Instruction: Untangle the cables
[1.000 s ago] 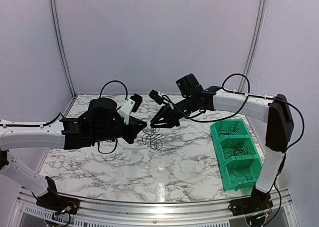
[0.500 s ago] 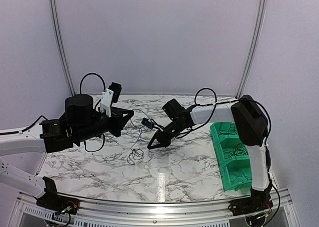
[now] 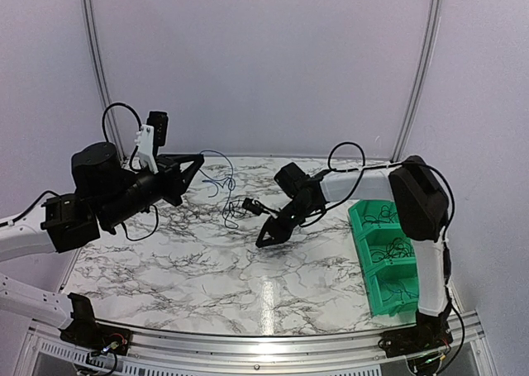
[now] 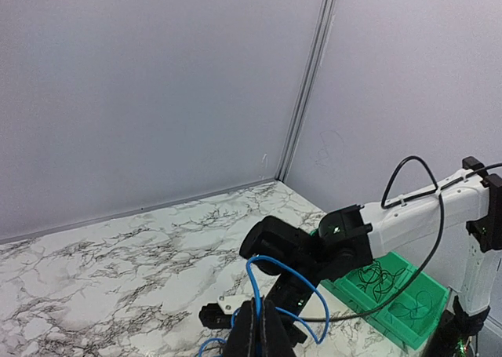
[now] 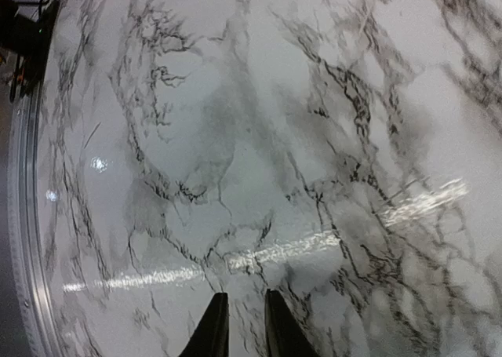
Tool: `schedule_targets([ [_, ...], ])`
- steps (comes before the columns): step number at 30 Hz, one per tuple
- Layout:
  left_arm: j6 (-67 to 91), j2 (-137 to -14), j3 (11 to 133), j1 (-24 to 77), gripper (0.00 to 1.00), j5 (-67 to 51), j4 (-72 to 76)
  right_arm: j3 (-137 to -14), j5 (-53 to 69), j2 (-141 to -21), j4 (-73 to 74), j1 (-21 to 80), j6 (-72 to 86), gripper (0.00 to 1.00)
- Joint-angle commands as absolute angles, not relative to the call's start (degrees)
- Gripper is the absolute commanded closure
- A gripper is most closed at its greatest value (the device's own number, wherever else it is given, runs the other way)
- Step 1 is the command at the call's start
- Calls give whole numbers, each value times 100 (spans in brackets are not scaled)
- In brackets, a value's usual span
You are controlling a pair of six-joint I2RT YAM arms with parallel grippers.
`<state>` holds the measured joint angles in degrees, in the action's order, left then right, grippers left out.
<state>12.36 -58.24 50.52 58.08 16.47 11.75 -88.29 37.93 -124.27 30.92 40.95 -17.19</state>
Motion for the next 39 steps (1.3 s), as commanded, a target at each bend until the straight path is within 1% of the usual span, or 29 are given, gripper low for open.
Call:
schedule_targets([
  [1, 1140, -5849, 5067, 5827, 100, 1658, 1257, -8941, 3532, -11182, 3155, 3774, -1815, 70],
  [2, 1149, -5888, 5036, 5827, 100, 1641, 1257, -8900, 3510, -10908, 3148, 3710, -1881, 62],
  [3, 1144, -5927, 5016, 5827, 100, 1617, 1249, -8873, 3523, -10651, 3141, 3648, -1946, 57],
  [8, 1201, -6216, 4957, 5827, 100, 1497, 1257, -9002, 4348, -9780, 3306, 3580, -2044, 47],
  [11, 1189, -6426, 4957, 5827, 100, 1456, 1322, -8970, 5037, -9641, 3162, 3671, -1555, 44],
  [14, 1218, -6579, 4910, 5827, 100, 1437, 1500, -8913, 5295, -9698, 3100, 3944, -1437, 37],
  [15, 1226, -6623, 4895, 5827, 100, 1450, 1563, -8905, 5346, -9762, 3095, 4024, -1397, 36],
  [20, 1279, -6815, 4871, 5827, 100, 1478, 1810, -8845, 5662, -10157, 2954, 4282, -1136, 33],
  [24, 1316, -6920, 4863, 5827, 100, 1542, 1967, -8904, 5620, -10331, 2991, 4488, -1381, 31],
  [27, 1336, -6980, 4860, 5827, 100, 1565, 2065, -8934, 5365, -10349, 3066, 4637, -1764, 31],
  [31, 1362, -7040, 4869, 5827, 100, 1581, 2130, -8877, 5040, -10288, 2937, 4717, -1863, 37],
  [34, 1406, -7066, 4854, 5827, 100, 1584, 2161, -8945, 4653, -10310, 2824, 4715, -1625, 38],
  [39, 1456, -7051, 4791, 5827, 100, 1555, 2186, -9171, 4443, -10358, 2841, 4611, -1229, 37],
])
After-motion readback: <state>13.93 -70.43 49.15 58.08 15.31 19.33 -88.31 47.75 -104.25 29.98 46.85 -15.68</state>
